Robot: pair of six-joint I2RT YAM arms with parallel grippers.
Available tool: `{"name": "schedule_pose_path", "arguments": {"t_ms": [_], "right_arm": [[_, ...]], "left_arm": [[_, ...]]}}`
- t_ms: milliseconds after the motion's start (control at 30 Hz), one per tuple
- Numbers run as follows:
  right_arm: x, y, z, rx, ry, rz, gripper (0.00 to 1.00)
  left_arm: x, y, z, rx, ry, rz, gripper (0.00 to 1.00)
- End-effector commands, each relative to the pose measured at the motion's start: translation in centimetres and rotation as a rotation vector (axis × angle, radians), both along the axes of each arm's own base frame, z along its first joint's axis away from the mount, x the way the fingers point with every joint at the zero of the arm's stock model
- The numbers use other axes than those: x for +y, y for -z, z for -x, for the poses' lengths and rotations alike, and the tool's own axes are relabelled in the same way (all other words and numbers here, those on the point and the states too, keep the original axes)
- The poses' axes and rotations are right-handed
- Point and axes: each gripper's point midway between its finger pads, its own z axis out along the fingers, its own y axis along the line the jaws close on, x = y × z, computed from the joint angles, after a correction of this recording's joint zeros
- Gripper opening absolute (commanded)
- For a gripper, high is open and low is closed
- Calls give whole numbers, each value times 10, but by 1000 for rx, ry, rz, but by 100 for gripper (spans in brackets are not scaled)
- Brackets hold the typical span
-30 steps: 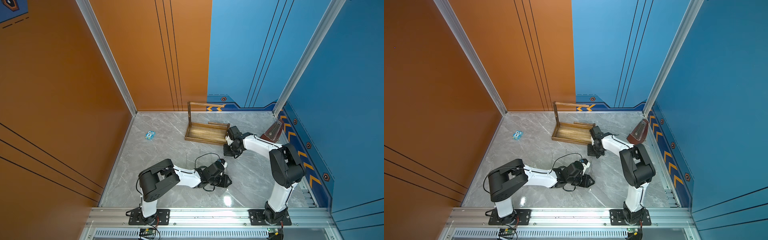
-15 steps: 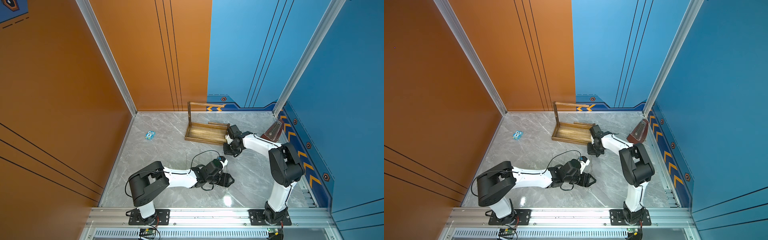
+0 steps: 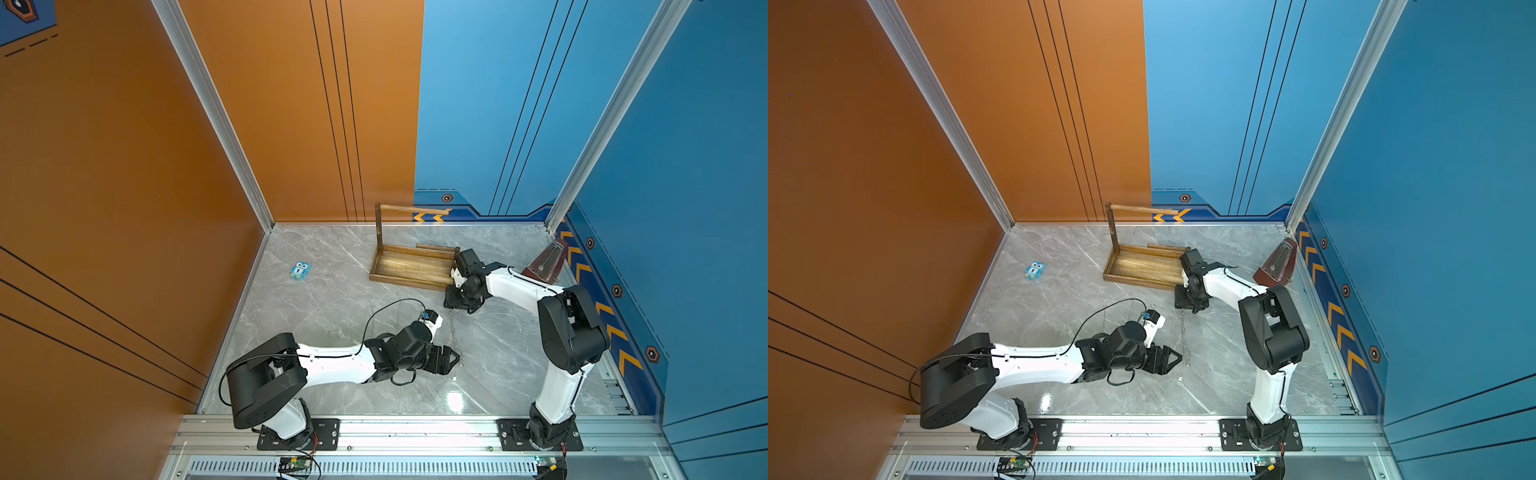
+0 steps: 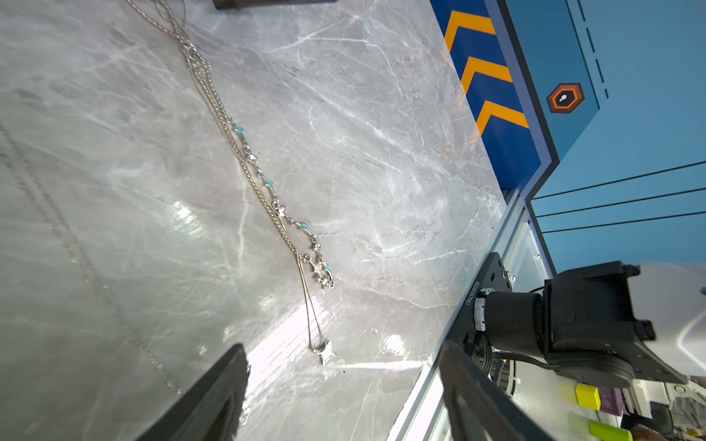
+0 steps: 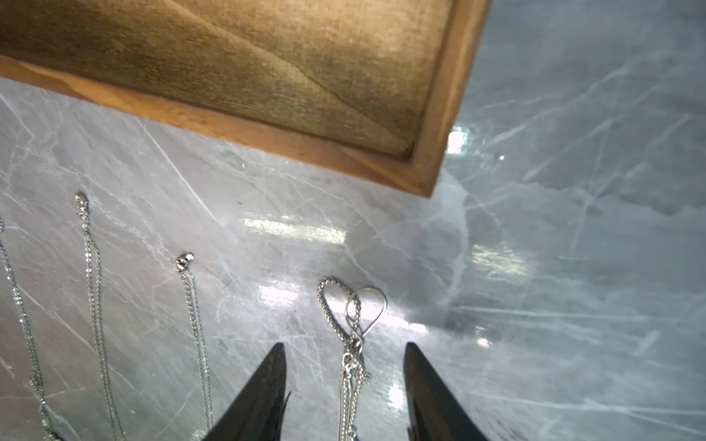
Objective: Take the necklace off the jewelry display stand
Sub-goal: Place the necklace at the center of the board, then reset both arms
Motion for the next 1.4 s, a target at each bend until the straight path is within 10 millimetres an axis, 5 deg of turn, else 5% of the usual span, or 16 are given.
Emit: {"name": "schedule_pose_path", "arguments": {"t_ms": [0,67,133,167,267,700,1000,1367], "right_arm": [[-6,-10,-5,-19,17,25,55],[-6,-13,-6,-28,17,25,60],[-7,-19,-7,-48,20,26,62],[-8,-23,-9,-65,25,27,75],[-10,-34,-12,-114,35,25,87],[-41,-99,-21,-399,159,0,88],[-77,-118,-13,-522,274,2,88],[-136,-144,27,-783,473,40,100]], "left_arm": [[21,-2,-14,-56,-81,-28,88],[29,-5,-17,-70,-107,-27,98],[36,-8,-21,-80,-128,-23,99],[39,-8,-22,-82,-138,-22,99],[49,-9,-26,-86,-174,-21,99],[72,-12,-38,-92,-255,-10,99],[85,-17,-46,-97,-297,-22,98],[142,-51,-81,-161,-404,-228,98]]}}
